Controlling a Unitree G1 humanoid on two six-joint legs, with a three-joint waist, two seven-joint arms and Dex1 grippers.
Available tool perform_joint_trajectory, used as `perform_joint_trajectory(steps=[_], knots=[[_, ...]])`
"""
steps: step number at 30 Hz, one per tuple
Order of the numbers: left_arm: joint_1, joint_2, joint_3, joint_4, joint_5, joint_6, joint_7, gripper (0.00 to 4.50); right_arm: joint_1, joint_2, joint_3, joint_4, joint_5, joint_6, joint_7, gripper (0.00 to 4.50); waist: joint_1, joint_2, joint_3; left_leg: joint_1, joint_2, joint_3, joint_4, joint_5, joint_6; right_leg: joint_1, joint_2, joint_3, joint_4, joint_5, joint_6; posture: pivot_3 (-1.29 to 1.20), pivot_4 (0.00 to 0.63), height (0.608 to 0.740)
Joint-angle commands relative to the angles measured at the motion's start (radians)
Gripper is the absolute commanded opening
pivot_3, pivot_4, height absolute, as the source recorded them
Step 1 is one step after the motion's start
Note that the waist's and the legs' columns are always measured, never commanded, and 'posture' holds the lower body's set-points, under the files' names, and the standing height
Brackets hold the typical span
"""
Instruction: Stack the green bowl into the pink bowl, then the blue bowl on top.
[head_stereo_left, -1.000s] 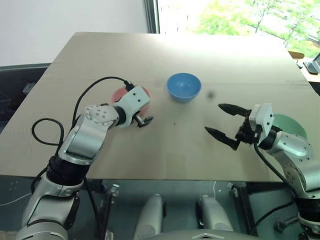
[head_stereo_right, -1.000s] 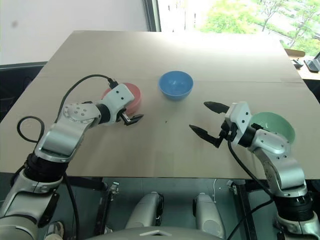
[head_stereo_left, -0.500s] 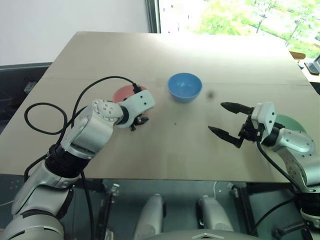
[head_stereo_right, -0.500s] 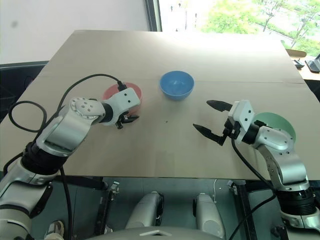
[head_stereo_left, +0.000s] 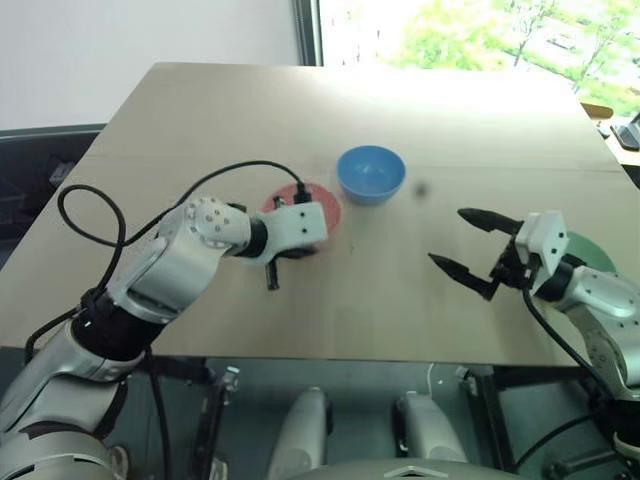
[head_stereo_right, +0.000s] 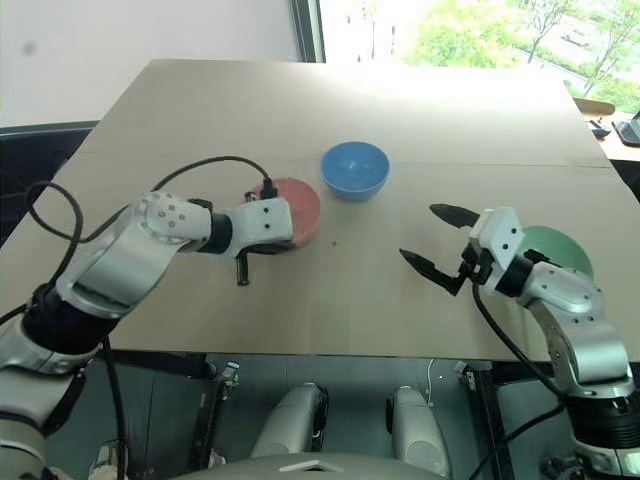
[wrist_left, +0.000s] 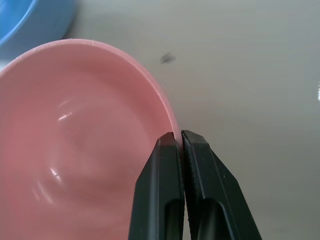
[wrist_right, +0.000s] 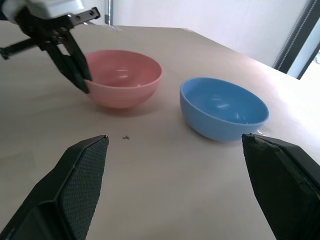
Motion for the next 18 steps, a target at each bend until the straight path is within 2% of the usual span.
perform_joint_trajectory(steps=[1,8,11,12,14,15,18], knots=[[-0.038,-0.024,0.019,0.047,-0.012,-0.217,-0.083,0.04,0.031,-0.01,-0.052,-0.06,0.016,-0.008,-0.02,4.5,0.0,0.0,0.0,0.0,0.0,0.0,0.0,0.0,0.0,0.0,0.0,0.0,0.0,0.0,0.0,0.0,0.15,0.74],[-0.15,-0.21,-0.08,0.302,0.063,-0.472,-0.156,0.04,0.115,-0.015,-0.075,-0.145,0.022,0.014,-0.055,4.5,-0.003,0.0,0.0,0.0,-0.001,0.0,0.001,0.0,0.0,0.001,0.0,0.0,0.0,0.0,0.0,0.0,0.15,0.74],[-0.162,-0.242,-0.085,0.345,0.059,-0.505,-0.199,0.91,0.144,-0.023,-0.083,-0.179,0.02,0.029,-0.066,4.5,-0.008,0.001,0.0,0.0,0.0,0.0,0.001,0.0,0.0,0.0,0.001,0.0,0.0,0.0,0.0,0.0,0.15,0.74],[-0.166,-0.253,-0.078,0.354,0.057,-0.505,-0.2,1.03,0.149,-0.026,-0.086,-0.186,0.02,0.033,-0.07,4.5,-0.008,0.001,0.0,0.0,0.0,0.0,0.001,0.0,0.0,0.0,0.001,0.0,0.0,0.0,0.0,0.0,0.15,0.74],[-0.172,-0.271,-0.052,0.365,0.02,-0.49,-0.221,1.84,0.155,-0.029,-0.09,-0.194,0.021,0.037,-0.079,4.5,-0.006,0.001,0.0,0.0,0.0,0.0,0.001,0.0,0.0,0.0,0.001,0.0,0.0,0.0,0.0,0.0,0.15,0.74],[-0.175,-0.277,-0.034,0.367,0.008,-0.463,-0.217,2.09,0.158,-0.029,-0.094,-0.196,0.022,0.04,-0.083,4.5,-0.005,0.001,0.0,0.0,0.0,0.0,0.001,0.0,0.0,0.0,0.001,0.001,0.0,0.0,0.0,0.0,0.15,0.74],[-0.166,-0.274,0.036,0.351,-0.038,-0.367,-0.202,2.09,0.164,-0.029,-0.101,-0.201,0.026,0.048,-0.092,4.5,-0.004,0.001,0.0,0.0,0.0,0.0,0.002,0.0,0.0,0.0,0.001,0.001,0.001,0.0,0.0,0.0,0.15,0.74]])
